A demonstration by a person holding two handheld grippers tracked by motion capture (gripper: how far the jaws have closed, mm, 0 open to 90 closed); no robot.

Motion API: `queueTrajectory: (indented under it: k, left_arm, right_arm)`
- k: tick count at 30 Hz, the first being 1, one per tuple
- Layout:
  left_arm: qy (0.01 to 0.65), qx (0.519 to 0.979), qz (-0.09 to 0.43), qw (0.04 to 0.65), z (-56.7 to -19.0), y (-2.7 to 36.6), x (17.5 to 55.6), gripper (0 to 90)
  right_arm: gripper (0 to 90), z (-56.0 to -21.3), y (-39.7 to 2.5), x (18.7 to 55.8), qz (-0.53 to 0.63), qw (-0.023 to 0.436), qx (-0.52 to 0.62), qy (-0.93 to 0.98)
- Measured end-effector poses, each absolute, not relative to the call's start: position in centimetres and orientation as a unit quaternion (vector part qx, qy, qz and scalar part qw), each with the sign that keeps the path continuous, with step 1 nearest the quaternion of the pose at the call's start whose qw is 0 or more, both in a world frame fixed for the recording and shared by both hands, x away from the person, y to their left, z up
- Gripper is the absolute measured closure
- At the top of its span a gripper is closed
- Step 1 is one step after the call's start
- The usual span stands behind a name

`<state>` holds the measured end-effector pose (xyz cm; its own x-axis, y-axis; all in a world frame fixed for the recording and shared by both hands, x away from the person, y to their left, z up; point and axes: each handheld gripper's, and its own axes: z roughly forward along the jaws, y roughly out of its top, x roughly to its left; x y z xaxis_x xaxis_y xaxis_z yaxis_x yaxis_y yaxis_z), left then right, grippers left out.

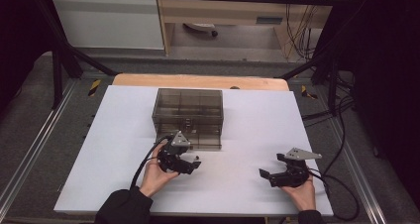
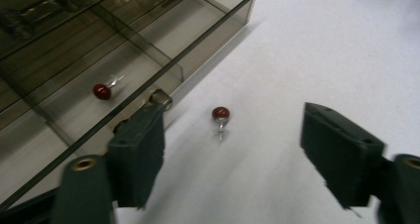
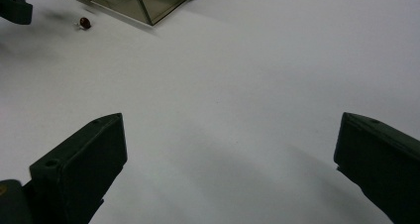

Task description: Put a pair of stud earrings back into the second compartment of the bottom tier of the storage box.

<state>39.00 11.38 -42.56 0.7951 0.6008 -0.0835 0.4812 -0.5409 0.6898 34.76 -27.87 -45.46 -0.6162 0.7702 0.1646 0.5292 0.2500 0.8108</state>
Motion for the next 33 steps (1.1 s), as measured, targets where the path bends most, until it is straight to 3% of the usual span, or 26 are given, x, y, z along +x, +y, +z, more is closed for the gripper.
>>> queueTrajectory:
  k: [4, 15, 33]
  left_arm:
    - [0.309, 0.877, 0.079, 0.361, -42.8, 10.9, 39.1, 37.2]
    - [0.311, 0.881, 0.086, 0.347, -43.4, 10.1, 39.6, 54.1]
    - [0.315, 0.883, 0.087, 0.337, -44.3, 10.0, 40.5, 72.1]
  right_arm:
    - [0.7, -45.5, -27.9, 34.8, 0.449, 0.135, 0.417, 0.779]
    - [0.7, -45.5, -27.9, 34.8, 0.449, 0.135, 0.417, 0.779]
    - [0.7, -45.5, -27.8, 34.8, 0.449, 0.133, 0.418, 0.778]
